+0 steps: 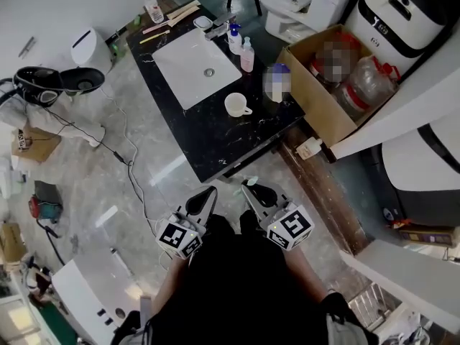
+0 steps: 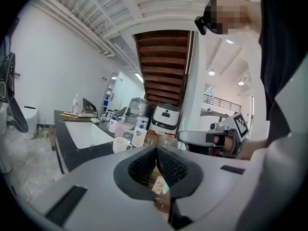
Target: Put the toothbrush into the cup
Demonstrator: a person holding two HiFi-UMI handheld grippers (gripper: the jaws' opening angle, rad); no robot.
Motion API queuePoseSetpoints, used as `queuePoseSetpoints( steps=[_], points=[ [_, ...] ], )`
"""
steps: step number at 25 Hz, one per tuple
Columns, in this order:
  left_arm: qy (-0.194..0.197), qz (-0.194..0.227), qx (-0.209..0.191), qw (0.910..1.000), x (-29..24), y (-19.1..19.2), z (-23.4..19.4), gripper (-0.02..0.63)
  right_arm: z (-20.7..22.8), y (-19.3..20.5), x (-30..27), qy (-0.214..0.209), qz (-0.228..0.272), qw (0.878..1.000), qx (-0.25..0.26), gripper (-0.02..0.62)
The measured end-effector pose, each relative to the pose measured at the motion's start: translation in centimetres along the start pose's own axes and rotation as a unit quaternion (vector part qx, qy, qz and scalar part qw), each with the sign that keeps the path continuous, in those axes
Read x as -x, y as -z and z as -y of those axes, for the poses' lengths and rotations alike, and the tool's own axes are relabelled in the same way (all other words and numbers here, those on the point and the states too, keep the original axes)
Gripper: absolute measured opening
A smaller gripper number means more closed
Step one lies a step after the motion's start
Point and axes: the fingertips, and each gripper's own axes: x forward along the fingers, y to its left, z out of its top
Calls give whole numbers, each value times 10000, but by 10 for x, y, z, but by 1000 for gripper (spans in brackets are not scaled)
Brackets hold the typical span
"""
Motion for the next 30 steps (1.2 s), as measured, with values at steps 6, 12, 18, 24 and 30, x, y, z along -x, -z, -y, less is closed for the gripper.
queuePoseSetpoints(
  steps=[6,12,18,24,30],
  points=[
    [-57,-137,12,9999,-23,-6,-13,8,29,-6,-10,10,-44,9999,-157,28],
    [108,-205,67,9997,-45,-9,-37,8,52,-11,-31,213,-130,9995,-169,28],
    [508,-167,-35,9986,-65,-25,-73,8,64,-25,-65,515,-142,9985,-102,29],
    [1024,-191,-245,9943,-79,-42,-110,8,72,-41,-107,873,-65,9961,-62,29],
    [1499,-259,-431,9874,-89,-52,-130,8,80,-52,-132,1217,8,9926,-12,29]
  ],
)
